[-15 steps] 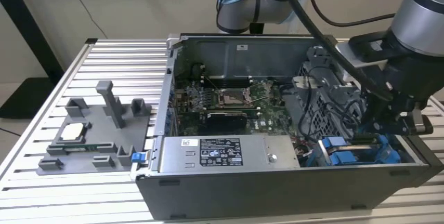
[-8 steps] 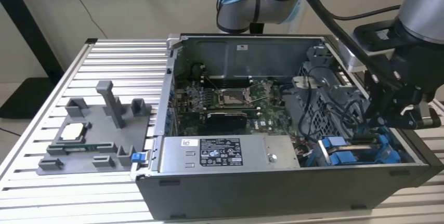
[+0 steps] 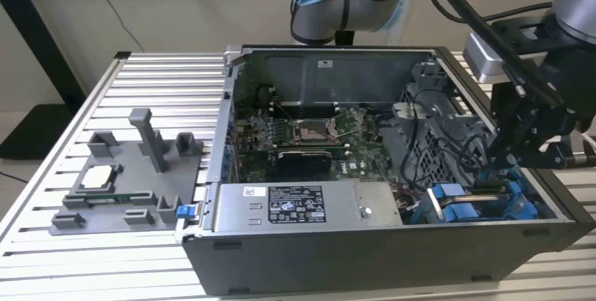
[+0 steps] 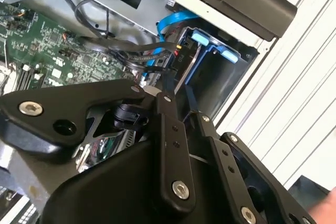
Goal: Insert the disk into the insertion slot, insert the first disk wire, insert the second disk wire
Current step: 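Insert the second disk wire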
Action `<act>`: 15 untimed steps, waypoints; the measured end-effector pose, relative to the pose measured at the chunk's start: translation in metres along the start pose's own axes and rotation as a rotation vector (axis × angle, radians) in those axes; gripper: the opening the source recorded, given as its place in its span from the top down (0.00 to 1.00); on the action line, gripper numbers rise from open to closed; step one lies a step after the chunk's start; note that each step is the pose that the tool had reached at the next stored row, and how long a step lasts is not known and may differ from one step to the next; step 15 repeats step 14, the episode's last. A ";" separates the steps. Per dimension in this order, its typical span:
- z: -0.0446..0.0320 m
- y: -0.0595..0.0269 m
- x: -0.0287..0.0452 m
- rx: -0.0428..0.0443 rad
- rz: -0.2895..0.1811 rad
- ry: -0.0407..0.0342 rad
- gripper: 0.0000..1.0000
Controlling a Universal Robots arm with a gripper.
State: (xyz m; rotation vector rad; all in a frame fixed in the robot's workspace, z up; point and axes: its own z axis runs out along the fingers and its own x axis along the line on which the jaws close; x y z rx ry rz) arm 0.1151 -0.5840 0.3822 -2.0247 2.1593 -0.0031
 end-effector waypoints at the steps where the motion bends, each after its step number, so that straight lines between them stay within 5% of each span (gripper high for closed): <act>1: -0.0004 -0.0019 -0.0002 -0.0108 0.001 0.0007 0.00; 3: -0.0011 -0.0043 -0.0005 -0.0287 0.004 0.0023 0.00; 15: -0.0010 -0.0045 -0.0005 -0.0450 0.006 0.0032 0.00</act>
